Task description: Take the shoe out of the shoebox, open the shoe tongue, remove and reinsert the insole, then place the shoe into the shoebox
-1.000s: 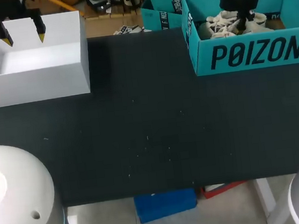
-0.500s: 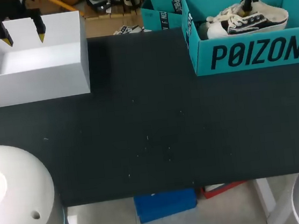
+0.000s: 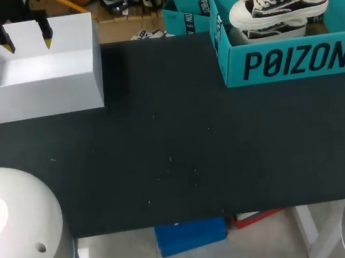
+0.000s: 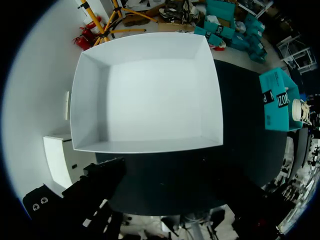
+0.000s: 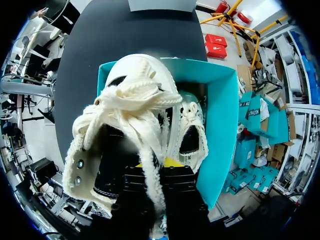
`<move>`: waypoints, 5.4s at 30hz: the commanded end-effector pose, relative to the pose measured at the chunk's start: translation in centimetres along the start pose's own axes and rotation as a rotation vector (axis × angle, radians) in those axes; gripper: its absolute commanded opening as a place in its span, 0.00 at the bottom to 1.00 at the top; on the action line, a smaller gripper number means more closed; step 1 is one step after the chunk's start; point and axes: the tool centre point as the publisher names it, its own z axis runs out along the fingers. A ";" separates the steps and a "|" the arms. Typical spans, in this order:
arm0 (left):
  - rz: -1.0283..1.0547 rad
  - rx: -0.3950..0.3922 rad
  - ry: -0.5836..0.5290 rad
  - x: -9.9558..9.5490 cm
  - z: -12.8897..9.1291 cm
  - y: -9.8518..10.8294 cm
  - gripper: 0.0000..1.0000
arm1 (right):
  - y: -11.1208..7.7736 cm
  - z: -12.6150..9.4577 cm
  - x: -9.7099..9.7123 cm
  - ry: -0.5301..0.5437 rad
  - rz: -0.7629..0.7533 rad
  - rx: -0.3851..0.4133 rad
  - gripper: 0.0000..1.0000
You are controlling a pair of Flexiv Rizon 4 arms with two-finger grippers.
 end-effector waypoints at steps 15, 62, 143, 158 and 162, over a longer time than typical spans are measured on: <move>-0.002 -0.001 -0.003 0.0 0.0 0.1 1.00 | 12.2 -6.3 14.6 -0.068 0.068 0.022 0.00; -0.002 -0.001 -0.003 0.0 0.0 0.1 1.00 | 38.9 13.9 25.4 0.101 -0.033 -0.210 0.00; -0.002 -0.001 -0.003 0.0 0.0 0.1 1.00 | 28.9 3.6 25.4 -0.017 -0.083 -0.793 1.00; -0.002 -0.001 -0.003 0.0 0.0 0.1 1.00 | 28.9 3.6 25.4 -0.017 -0.083 -0.793 1.00; -0.002 -0.001 -0.003 0.0 0.0 0.1 1.00 | 29.3 3.9 26.2 -0.019 -0.068 -0.820 1.00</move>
